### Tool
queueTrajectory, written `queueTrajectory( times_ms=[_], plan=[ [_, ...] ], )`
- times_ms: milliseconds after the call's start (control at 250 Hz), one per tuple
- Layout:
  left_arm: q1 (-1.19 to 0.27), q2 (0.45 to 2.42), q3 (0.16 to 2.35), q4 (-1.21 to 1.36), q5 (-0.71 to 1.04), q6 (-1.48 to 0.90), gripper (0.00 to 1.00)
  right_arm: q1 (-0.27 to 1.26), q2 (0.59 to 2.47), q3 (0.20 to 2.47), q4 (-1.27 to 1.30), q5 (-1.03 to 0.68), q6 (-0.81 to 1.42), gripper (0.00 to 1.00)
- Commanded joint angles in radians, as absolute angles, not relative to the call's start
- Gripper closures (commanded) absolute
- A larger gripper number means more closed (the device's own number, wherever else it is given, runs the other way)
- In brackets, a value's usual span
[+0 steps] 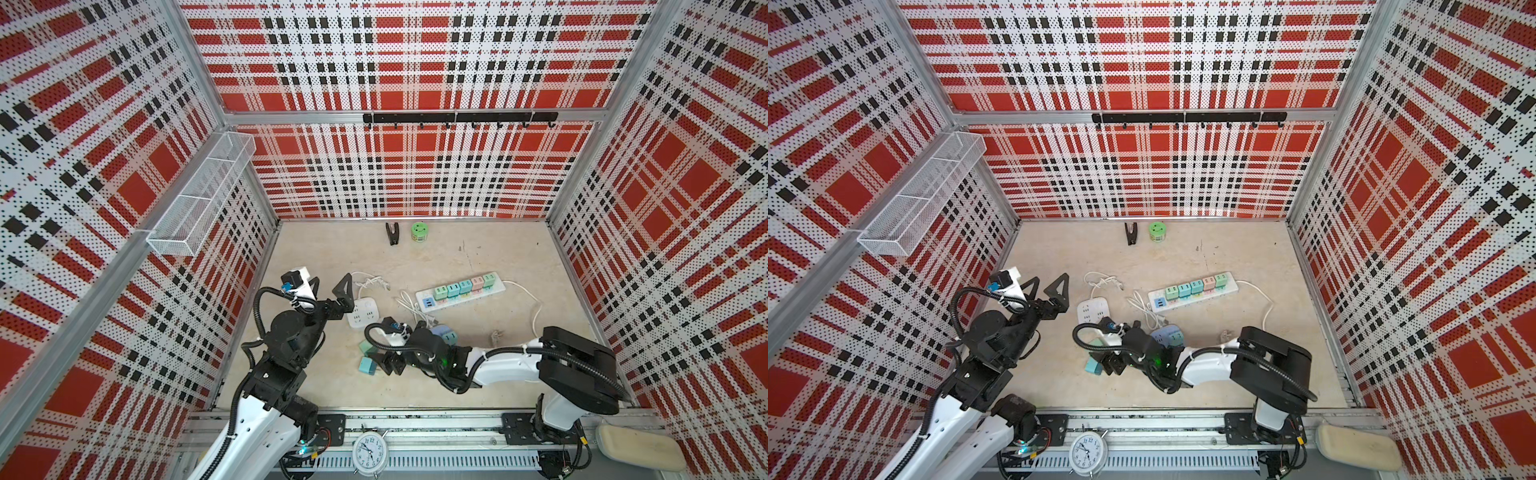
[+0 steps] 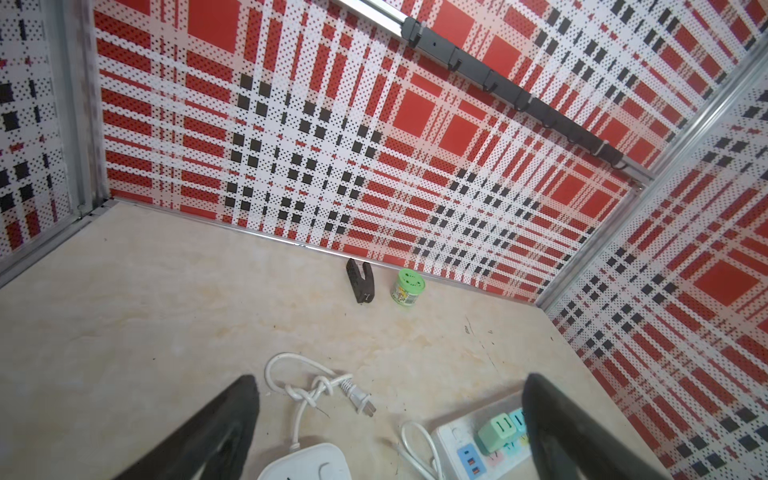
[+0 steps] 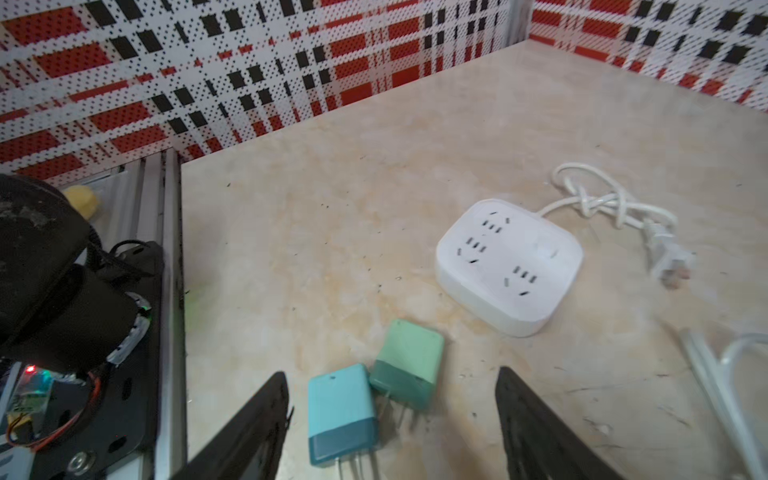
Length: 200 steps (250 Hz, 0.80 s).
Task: Insert the plug
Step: 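Open the left gripper and lift away while the right gripper swings toward loose adapters, then lower the right gripper onto a loose teal adapter and close it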
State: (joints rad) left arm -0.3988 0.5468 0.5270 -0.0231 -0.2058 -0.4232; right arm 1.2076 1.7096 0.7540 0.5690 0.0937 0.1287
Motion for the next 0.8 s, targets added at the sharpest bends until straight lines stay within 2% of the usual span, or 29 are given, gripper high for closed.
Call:
queueTrajectory(
  times_ms=[0,104,260,796],
  plan=[
    [-0.375,0.595,0.512,-0.017,-0.196,-0.48,0.01,1.208,1.778,0.795,0.548,0.074,0.152,0.22],
    [-0.365,0.644,0.521,-0.012,-0.174,-0.493,0.01,1.209,1.848,0.871,0.477,0.01,0.129,0.24],
    [-0.362,0.674,0.527,-0.002,-0.148,-0.497,0.01,1.216,1.897,0.92,0.426,0.013,0.132,0.26],
    [-0.36,0.573,0.478,0.002,-0.169,-0.505,0.01,1.271,1.976,0.916,0.417,0.032,0.141,0.32]
  ],
)
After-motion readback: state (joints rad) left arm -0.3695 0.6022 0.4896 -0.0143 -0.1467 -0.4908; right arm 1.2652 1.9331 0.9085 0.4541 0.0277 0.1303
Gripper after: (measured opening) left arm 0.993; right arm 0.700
